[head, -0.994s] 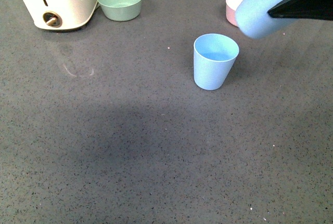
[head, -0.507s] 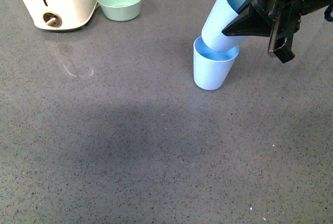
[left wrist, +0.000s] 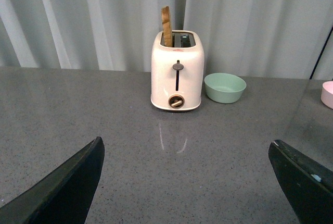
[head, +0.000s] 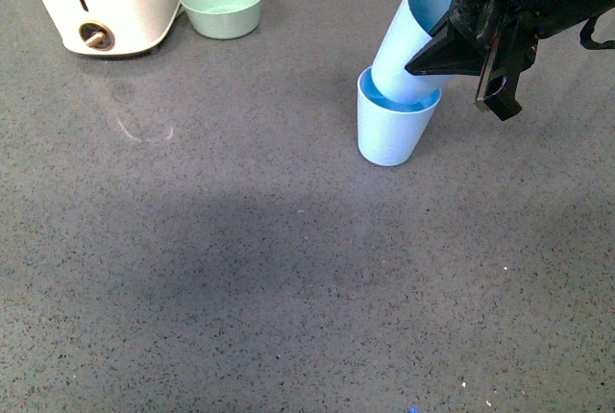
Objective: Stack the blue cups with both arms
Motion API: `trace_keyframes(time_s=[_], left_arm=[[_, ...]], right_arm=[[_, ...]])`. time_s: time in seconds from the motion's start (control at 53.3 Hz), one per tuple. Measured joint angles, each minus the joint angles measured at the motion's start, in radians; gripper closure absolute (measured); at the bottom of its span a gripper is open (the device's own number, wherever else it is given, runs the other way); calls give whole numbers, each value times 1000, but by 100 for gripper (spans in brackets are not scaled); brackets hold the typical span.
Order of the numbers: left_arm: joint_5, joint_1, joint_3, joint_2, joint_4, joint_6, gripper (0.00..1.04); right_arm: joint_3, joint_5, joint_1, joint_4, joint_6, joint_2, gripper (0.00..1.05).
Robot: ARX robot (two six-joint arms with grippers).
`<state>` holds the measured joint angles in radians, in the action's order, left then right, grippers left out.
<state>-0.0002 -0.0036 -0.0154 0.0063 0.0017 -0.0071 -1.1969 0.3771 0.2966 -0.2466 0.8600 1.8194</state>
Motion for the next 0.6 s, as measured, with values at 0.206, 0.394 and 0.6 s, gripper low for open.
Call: trace_keyframes(time_s=[0.206, 0.394, 0.6], left_arm=[[0, 0, 0, 0, 0, 0, 9], [0, 0, 0, 0, 0, 0, 9], [0, 0, 0, 0, 0, 0, 9]], right_arm=[[-2, -1, 4, 0, -5, 0, 82], [-6, -8, 3, 6, -10, -2, 51], [31, 54, -47, 69, -79, -134, 11]])
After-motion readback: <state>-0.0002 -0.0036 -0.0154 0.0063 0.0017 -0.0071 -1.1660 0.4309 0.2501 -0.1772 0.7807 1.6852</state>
